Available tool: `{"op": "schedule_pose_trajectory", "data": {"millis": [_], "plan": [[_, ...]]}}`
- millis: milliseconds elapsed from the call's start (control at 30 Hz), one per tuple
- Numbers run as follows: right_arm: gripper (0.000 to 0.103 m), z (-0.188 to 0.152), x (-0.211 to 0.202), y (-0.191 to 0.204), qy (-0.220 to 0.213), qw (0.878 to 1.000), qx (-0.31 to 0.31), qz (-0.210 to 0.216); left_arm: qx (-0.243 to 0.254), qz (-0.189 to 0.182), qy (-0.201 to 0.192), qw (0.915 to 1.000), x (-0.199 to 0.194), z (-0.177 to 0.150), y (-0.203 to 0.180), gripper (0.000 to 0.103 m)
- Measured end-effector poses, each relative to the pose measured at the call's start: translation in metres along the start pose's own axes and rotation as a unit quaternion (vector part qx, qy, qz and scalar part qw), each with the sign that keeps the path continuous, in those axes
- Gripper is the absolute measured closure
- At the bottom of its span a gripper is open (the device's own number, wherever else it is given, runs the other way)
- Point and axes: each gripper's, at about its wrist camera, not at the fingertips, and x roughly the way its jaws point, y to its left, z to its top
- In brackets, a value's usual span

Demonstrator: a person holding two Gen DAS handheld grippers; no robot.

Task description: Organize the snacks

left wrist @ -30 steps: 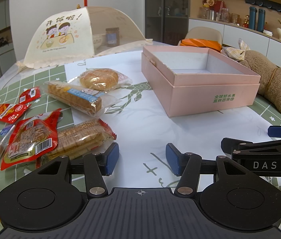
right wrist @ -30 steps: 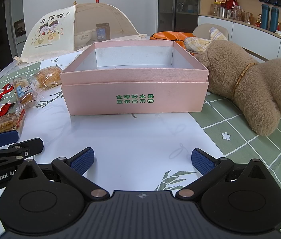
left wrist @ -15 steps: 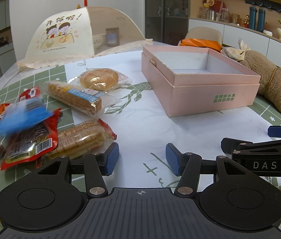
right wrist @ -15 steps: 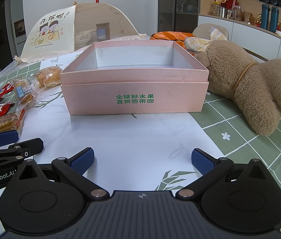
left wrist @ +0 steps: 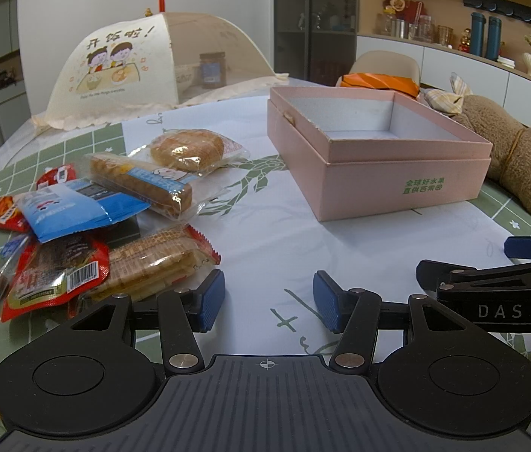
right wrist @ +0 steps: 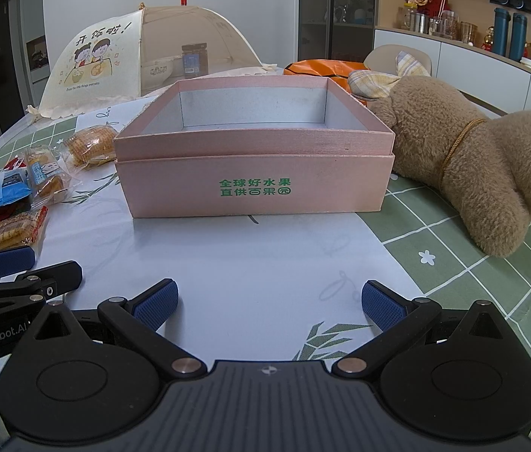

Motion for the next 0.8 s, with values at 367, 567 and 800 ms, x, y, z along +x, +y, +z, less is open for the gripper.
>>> {"op": "schedule_pose_trajectory", "data": {"millis": [367, 567, 800], "plan": [[0.0, 0.026, 0.005, -0.011, 0.115, 0.991, -0.044, 0.05, -0.081, -0.032, 0.056, 0.9946, -0.087, 0.03, 0.086, 0.046], [0.001, 0.035, 0.009, 0.012, 0.15, 0.983, -0.075, 0.073, -0.168, 0.101, 0.064, 0.9785, -0.085, 0.038, 0.228, 0.049], [0.009, 0.05, -0.029, 0.134, 0.12, 0.941, -0.187, 0.255, -0.135, 0.027, 0.118, 0.9835, -0.033, 0.036, 0.297, 0.05]]}}
